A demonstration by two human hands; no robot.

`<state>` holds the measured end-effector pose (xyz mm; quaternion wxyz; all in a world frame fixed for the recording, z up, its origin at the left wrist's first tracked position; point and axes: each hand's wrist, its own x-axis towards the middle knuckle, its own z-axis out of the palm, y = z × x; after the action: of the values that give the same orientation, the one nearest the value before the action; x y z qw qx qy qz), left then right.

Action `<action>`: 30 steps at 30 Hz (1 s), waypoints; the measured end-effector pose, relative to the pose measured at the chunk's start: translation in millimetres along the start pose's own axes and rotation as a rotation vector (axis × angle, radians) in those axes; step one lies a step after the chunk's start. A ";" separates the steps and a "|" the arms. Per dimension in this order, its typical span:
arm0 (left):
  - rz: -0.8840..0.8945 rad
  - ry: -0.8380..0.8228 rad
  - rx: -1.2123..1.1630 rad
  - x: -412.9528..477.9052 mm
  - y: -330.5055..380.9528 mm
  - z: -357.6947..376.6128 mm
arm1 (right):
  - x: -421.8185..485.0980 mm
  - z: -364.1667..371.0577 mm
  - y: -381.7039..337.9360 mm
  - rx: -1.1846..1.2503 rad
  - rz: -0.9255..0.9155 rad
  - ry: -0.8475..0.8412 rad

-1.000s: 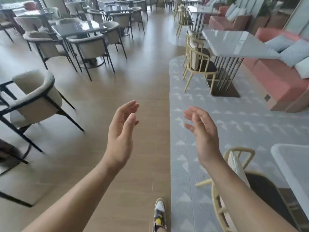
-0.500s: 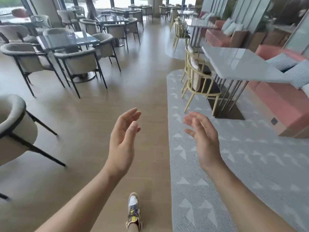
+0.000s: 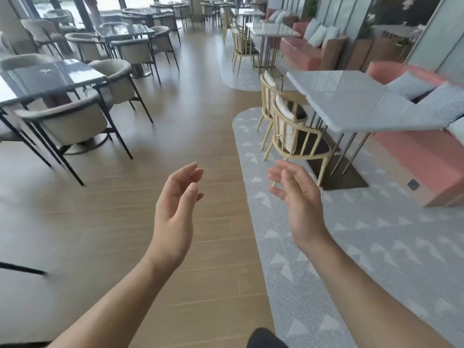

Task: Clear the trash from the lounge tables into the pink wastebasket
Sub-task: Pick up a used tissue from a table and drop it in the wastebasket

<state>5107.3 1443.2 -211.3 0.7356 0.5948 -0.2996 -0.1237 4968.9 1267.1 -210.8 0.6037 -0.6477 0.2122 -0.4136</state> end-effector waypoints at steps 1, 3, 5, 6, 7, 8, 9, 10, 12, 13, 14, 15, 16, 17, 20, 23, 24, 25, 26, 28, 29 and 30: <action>0.006 -0.009 -0.002 25.2 -6.6 -1.2 | 21.7 7.8 6.6 -0.003 0.003 0.010; 0.013 -0.018 -0.002 76.7 -23.0 0.0 | 65.9 20.6 21.9 -0.004 0.015 0.021; 0.016 -0.029 -0.005 131.7 -42.6 6.2 | 113.6 30.5 41.4 -0.003 0.018 0.031; 0.021 -0.031 -0.008 157.0 -52.0 10.3 | 136.9 34.0 50.8 0.001 0.015 0.035; 0.027 -0.032 -0.011 183.2 -62.3 15.1 | 161.9 37.3 60.8 0.007 0.014 0.038; 0.028 -0.034 -0.014 210.6 -73.2 20.3 | 189.0 40.7 71.4 0.015 0.016 0.041; 0.027 -0.036 -0.017 238.3 -83.8 25.8 | 217.0 44.0 81.5 0.021 0.020 0.043; 0.030 -0.035 -0.016 269.3 -95.0 31.9 | 248.9 48.2 92.1 0.026 0.021 0.044; 0.032 -0.035 -0.007 324.3 -112.9 43.0 | 307.6 56.3 109.7 0.042 0.025 0.040; 0.029 -0.029 -0.004 352.2 -120.4 48.4 | 338.6 61.2 116.6 0.047 0.028 0.035; 0.030 -0.018 -0.003 380.5 -126.8 53.5 | 370.4 66.8 121.6 0.052 0.026 0.031; 0.034 -0.011 -0.003 408.1 -132.2 57.7 | 402.0 73.0 125.6 0.056 0.021 0.029; 0.037 -0.007 -0.006 439.7 -137.9 61.6 | 437.3 80.9 129.8 0.061 0.017 0.030; 0.039 -0.005 -0.011 467.4 -142.5 64.4 | 468.3 88.6 133.2 0.068 0.014 0.029; 0.057 0.000 -0.021 540.7 -155.9 69.3 | 545.7 112.2 142.2 0.079 0.001 -0.003; 0.064 0.003 -0.034 619.3 -180.0 71.6 | 619.6 134.6 164.7 0.064 -0.012 -0.016; 0.066 0.004 -0.037 641.8 -187.7 71.8 | 639.9 140.6 172.5 0.064 -0.010 -0.018; 0.065 0.004 -0.039 664.6 -195.6 71.5 | 660.4 147.2 180.7 0.062 -0.006 -0.020; 0.067 0.002 -0.044 691.8 -206.4 69.8 | 684.8 155.7 191.7 0.057 -0.004 -0.021; 0.085 -0.006 -0.060 749.6 -228.8 63.8 | 736.2 177.3 214.1 0.055 -0.010 -0.009; 0.088 -0.008 -0.066 779.9 -239.6 59.9 | 762.6 189.6 224.9 0.056 -0.013 0.003; 0.094 -0.015 -0.072 810.6 -249.8 55.9 | 789.4 202.5 235.0 0.056 -0.020 0.013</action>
<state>5758.2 896.6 -204.1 0.7593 0.5522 -0.3282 -0.1043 5630.2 736.1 -200.8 0.6159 -0.6299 0.1980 -0.4299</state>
